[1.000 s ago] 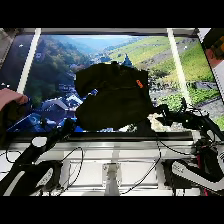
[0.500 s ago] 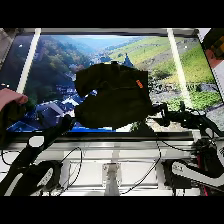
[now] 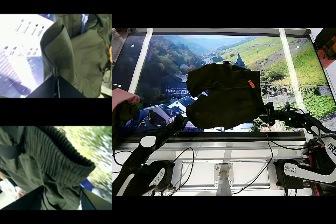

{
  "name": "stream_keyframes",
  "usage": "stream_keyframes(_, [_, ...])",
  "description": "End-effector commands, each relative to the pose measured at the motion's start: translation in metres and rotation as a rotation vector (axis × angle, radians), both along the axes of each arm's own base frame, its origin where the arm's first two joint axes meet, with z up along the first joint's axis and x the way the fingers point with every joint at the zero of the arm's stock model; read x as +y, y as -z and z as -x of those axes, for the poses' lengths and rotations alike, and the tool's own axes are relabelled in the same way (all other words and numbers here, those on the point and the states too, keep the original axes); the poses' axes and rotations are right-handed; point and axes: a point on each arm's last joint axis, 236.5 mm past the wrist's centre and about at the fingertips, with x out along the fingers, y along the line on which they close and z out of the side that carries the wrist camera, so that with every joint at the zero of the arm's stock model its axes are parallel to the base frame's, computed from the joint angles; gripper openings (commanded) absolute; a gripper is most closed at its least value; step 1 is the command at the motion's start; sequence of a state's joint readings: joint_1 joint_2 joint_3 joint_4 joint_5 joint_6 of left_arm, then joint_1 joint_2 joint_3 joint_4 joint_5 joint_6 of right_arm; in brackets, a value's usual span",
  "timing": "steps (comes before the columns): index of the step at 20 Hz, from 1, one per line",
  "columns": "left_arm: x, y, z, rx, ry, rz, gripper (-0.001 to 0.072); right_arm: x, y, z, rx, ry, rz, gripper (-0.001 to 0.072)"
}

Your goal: Fold the clothes and pants, and hang the long-sleeved shirts on hangers.

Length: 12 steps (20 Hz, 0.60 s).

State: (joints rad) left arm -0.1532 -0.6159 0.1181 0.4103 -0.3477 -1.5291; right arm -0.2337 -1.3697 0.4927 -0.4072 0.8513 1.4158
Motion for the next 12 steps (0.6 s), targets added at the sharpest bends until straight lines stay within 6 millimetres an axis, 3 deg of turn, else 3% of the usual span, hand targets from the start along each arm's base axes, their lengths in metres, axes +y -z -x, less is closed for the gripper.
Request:
stream_keyframes(1, [0.000, -0.001, 0.000, -0.002, 0.001, 0.000, 0.0010, -0.041, 0.018, -0.024, -0.039, 0.136, 0.169, 0.0560])
stream_keyframes(5, [0.000, -0.001, 0.000, -0.002, 0.001, 0.000, 0.0010, -0.052, 0.020, -0.032, -0.039, 0.202, 0.191, 0.0471])
stream_keyframes(6, [0.000, -0.001, 0.000, -0.002, 0.001, 0.000, 0.0010, -0.050, 0.019, -0.031, -0.037, 0.196, 0.183, 0.0397])
stream_keyframes(7, [0.000, -0.001, 0.000, -0.002, 0.001, -0.001, 0.0010, -0.048, 0.019, -0.030, -0.036, 0.189, 0.177, 0.0249])
stream_keyframes(8, [0.000, -0.001, -0.001, -0.003, -0.001, -0.002, 0.0010, -0.046, 0.018, -0.029, -0.035, 0.182, 0.170, 0.0017])
stream_keyframes(10, [0.007, -0.003, -0.006, -0.029, -0.023, -0.026, 0.0009, -0.045, 0.014, -0.030, -0.059, 0.156, 0.176, 0.0012])
stream_keyframes(12, [0.012, -0.017, -0.017, -0.095, -0.015, -0.078, 0.0008, -0.045, -0.003, -0.035, -0.128, 0.127, 0.196, 0.0011])
